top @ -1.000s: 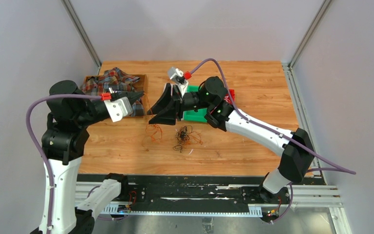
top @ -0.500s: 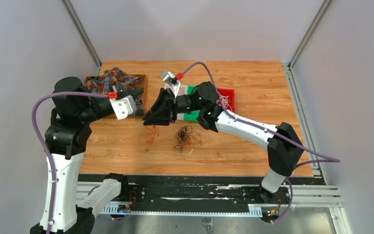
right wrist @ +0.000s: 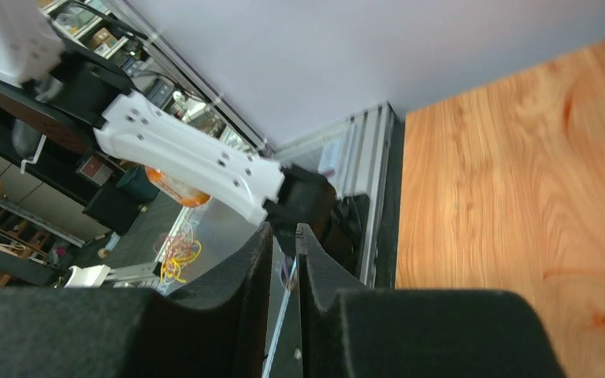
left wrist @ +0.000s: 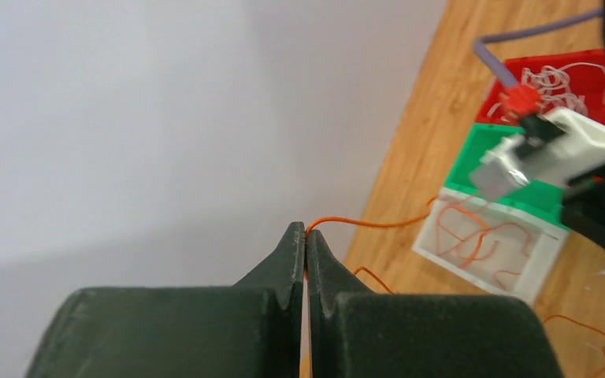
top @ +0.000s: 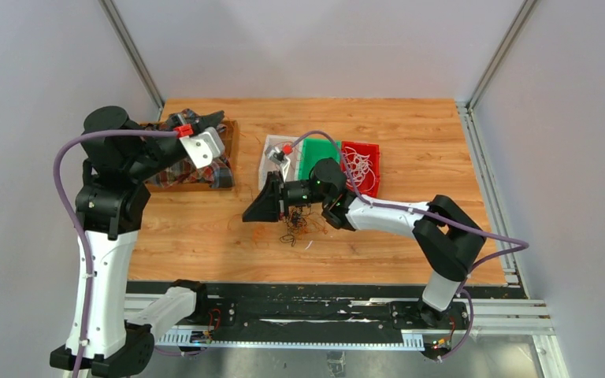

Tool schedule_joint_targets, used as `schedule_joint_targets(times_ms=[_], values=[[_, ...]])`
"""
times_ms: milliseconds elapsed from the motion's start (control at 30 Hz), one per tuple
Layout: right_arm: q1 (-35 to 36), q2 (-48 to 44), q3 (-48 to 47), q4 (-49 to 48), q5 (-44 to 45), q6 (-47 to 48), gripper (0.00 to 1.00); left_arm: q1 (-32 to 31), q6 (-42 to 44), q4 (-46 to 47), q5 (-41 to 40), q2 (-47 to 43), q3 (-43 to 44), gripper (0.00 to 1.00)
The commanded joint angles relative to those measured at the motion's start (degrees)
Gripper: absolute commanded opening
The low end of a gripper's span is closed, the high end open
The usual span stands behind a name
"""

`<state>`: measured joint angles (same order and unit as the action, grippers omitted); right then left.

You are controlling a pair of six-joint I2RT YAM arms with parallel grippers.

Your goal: Untangle the cables

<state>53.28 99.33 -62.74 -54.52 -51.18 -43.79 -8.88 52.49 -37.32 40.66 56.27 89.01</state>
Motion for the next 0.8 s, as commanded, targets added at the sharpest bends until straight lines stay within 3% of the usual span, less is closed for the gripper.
schedule_joint_targets(times_ms=[0,200,400,500,767], values=[[1.0,0.3,5.7,-3.2,3.4,1.8,0.17,-0.4,0.3,7.8,-3.7,0.3,3.7,0.00],[1.7,2.9,9.4,-5.3,5.5,1.8,0.19,-0.4,-0.5,10.9,-5.0,1.7,7.6,0.00],[0.6,0.9,11.2,-3.8,9.3,3.4,0.30,-0.5,-3.1,11.8,-3.4,3.0,8.9,0.01],[-0.9,-2.0,12.6,-0.6,14.0,5.9,0.41,-0.7,-6.0,14.5,-2.0,3.9,8.7,0.00],[-2.3,-4.3,3.7,14.2,20.5,15.2,0.42,-4.4,-9.7,23.1,1.4,7.3,9.0,0.00]])
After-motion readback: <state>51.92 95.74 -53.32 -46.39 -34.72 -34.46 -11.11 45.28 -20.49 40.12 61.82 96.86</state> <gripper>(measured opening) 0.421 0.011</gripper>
